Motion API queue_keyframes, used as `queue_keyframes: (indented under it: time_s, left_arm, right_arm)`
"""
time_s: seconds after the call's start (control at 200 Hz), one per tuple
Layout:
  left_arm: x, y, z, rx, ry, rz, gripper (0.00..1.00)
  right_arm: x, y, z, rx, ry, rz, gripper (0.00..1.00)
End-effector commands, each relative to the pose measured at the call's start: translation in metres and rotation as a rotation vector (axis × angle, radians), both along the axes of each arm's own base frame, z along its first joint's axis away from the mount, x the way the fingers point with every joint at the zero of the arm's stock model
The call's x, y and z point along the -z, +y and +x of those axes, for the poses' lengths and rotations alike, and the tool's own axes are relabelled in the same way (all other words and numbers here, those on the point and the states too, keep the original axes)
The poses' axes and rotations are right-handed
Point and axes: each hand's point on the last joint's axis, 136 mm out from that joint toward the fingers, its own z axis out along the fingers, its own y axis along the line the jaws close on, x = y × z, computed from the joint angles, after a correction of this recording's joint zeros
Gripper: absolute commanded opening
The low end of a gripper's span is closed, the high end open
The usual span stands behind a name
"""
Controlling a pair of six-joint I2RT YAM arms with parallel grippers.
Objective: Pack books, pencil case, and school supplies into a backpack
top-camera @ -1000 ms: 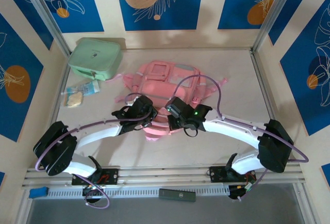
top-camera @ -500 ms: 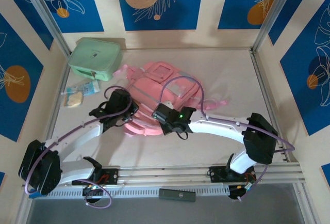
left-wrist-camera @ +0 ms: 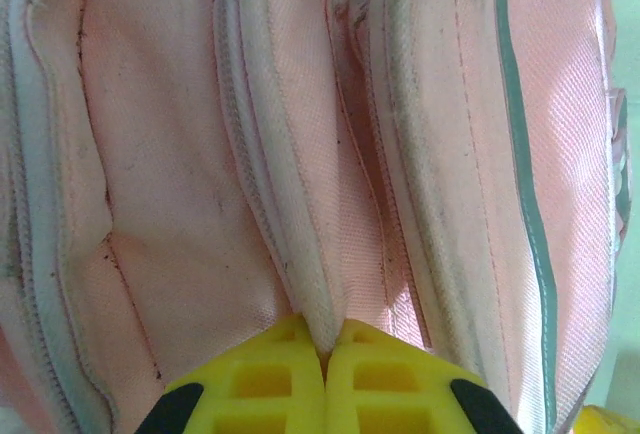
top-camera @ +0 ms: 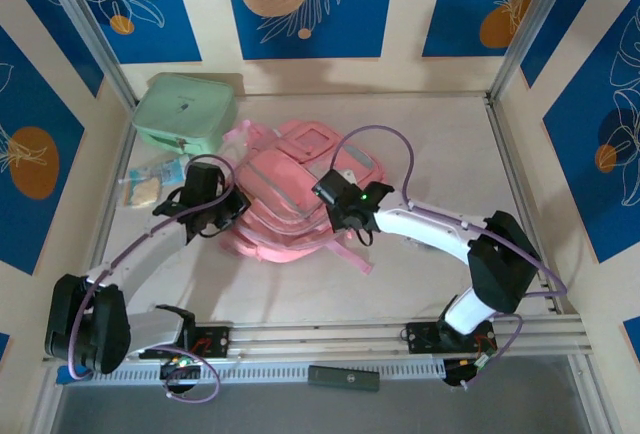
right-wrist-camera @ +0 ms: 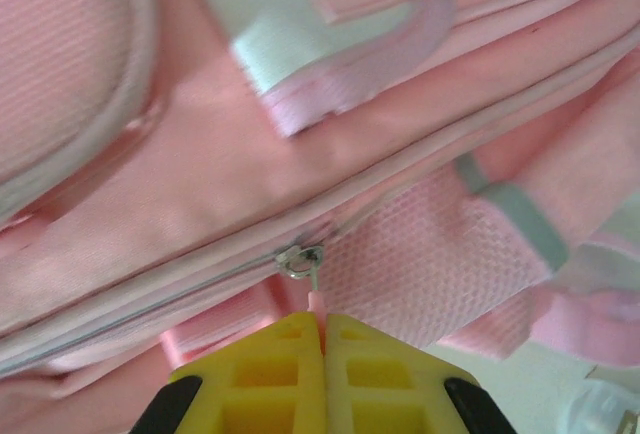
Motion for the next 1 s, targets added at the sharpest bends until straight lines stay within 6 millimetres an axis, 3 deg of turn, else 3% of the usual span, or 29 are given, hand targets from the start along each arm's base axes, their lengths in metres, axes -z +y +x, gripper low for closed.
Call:
queue_keyframes:
  time_s: [0.0, 0.14, 0.32, 0.475, 0.555, 0.71, 0.99]
  left_arm:
    - [-0.014, 0.011, 0.016, -0.006, -0.053, 0.038, 0.0]
    - [-0.012, 0.009, 0.015, 0.011, -0.048, 0.035, 0.0]
    - [-0.014, 0.005, 0.014, 0.035, -0.052, 0.018, 0.03]
    - [-0.025, 0.002, 0.008, 0.065, -0.082, 0.008, 0.31]
    - [-0.028, 0.006, 0.002, 0.077, -0.088, 0.041, 0.4]
    - [-0.037, 0.011, -0.01, 0.105, -0.094, 0.083, 0.44]
    - [-0.051, -0.027, -0.029, 0.193, -0.17, 0.054, 0.5]
  right_arm:
    - [0.003, -0.014, 0.013, 0.006, 0.0, -0.036, 0.0]
    - [-0.001, -0.015, 0.017, 0.021, 0.002, 0.002, 0.0]
    - [-0.013, -0.001, 0.006, -0.026, 0.038, 0.115, 0.0]
    - [-0.022, 0.009, -0.012, -0.065, 0.078, 0.244, 0.24]
    - [-0.024, 0.006, -0.02, -0.049, 0.109, 0.276, 0.32]
    - [-0.032, 0.005, -0.035, -0.024, 0.174, 0.372, 0.44]
    - [-0.052, 0.032, -0.047, 0.01, 0.295, 0.568, 0.53]
